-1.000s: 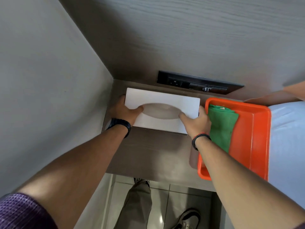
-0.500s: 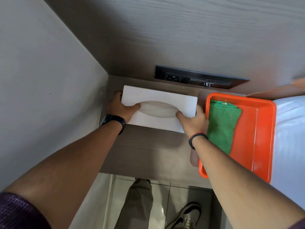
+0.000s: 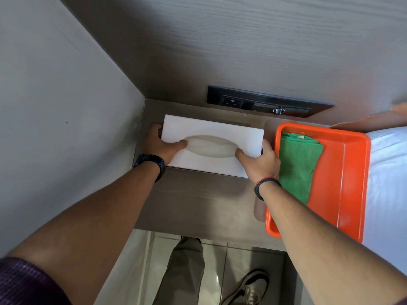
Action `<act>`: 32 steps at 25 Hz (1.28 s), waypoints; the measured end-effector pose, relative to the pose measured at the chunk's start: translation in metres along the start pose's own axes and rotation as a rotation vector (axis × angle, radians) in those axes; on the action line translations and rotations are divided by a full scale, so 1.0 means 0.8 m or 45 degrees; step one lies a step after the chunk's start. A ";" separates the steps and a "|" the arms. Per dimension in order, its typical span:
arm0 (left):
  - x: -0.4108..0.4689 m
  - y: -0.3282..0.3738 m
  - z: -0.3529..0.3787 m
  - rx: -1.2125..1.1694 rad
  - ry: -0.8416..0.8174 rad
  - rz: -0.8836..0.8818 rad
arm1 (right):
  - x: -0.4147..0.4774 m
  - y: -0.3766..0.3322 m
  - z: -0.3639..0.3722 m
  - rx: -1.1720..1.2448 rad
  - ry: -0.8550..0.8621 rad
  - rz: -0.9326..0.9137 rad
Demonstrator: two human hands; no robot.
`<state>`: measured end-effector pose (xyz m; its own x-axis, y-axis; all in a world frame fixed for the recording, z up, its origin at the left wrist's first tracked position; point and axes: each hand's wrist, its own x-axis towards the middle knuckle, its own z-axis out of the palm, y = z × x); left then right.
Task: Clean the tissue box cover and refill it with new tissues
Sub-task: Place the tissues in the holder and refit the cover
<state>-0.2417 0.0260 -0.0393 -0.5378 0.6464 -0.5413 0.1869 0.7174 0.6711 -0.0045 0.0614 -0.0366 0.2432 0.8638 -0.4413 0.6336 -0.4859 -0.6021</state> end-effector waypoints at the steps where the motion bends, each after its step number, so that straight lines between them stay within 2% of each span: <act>1: 0.000 -0.001 0.000 0.002 -0.001 -0.007 | 0.000 0.000 0.001 -0.003 -0.001 -0.005; 14: 0.006 -0.007 0.005 0.025 -0.022 0.027 | -0.007 -0.003 0.006 -0.010 0.037 0.068; 19: 0.007 -0.004 0.003 0.086 -0.007 0.108 | -0.003 0.000 -0.003 -0.034 0.041 0.051; 25: 0.002 -0.016 -0.002 0.000 -0.011 0.073 | -0.011 -0.002 0.005 0.047 -0.007 0.028; 32: 0.001 -0.019 -0.001 -0.019 -0.010 0.089 | -0.007 0.007 0.013 0.000 -0.067 0.078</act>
<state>-0.2456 0.0152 -0.0495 -0.5170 0.6971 -0.4968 0.2113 0.6663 0.7151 -0.0100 0.0525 -0.0441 0.2423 0.8244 -0.5116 0.6186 -0.5375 -0.5731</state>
